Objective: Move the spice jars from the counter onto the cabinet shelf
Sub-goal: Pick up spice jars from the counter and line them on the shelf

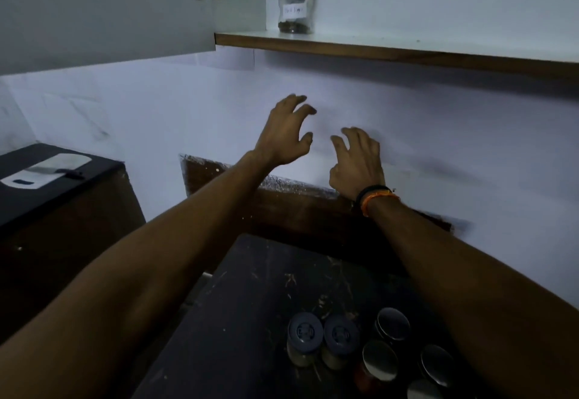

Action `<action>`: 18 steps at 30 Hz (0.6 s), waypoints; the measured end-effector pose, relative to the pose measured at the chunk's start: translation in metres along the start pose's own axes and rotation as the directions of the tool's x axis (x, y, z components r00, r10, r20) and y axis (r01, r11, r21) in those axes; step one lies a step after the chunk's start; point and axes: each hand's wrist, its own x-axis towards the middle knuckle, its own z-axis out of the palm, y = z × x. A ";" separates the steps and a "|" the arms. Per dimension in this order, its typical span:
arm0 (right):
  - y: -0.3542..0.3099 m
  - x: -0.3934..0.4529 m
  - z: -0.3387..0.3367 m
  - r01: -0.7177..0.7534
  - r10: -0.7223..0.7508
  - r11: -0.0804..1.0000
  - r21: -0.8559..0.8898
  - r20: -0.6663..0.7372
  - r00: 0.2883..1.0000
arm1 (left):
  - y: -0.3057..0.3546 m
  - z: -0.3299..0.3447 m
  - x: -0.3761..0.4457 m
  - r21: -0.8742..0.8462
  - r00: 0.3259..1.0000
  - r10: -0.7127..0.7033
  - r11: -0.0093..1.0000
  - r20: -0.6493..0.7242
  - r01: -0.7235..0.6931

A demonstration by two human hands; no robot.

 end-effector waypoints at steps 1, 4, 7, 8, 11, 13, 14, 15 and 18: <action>0.000 -0.008 0.008 -0.008 0.008 1.000 0.009 0.035 0.999 | 0.000 0.012 -0.010 -0.004 0.998 -0.027 1.000 0.048 0.027; -0.002 -0.030 0.027 -0.060 0.055 0.997 0.052 0.101 0.993 | -0.003 0.044 -0.039 -0.030 0.977 -0.097 0.994 0.188 0.105; -0.003 -0.051 0.042 -0.122 0.101 0.987 0.101 0.196 0.975 | -0.005 0.070 -0.068 -0.030 0.927 -0.150 0.985 0.343 0.170; -0.003 -0.058 0.047 -0.144 0.115 0.984 0.109 0.238 0.965 | -0.006 0.077 -0.078 -0.028 0.907 -0.169 0.980 0.386 0.195; -0.005 -0.084 0.066 -0.175 0.128 0.981 0.089 0.384 0.914 | -0.011 0.101 -0.110 -0.006 0.835 -0.229 0.963 0.501 0.268; -0.008 -0.103 0.079 -0.190 0.122 0.976 0.102 0.463 0.878 | -0.016 0.117 -0.131 0.008 0.790 -0.259 0.952 0.556 0.306; -0.010 -0.114 0.087 -0.197 0.115 0.974 0.113 0.500 0.858 | -0.018 0.125 -0.143 0.006 0.766 -0.269 0.945 0.583 0.327; -0.013 -0.124 0.095 -0.199 0.105 0.972 0.123 0.531 0.841 | -0.020 0.132 -0.153 0.004 0.742 -0.274 0.939 0.612 0.343; -0.020 -0.152 0.117 -0.215 0.079 0.965 0.151 0.613 0.786 | -0.023 0.151 -0.184 0.011 0.663 -0.292 0.919 0.689 0.393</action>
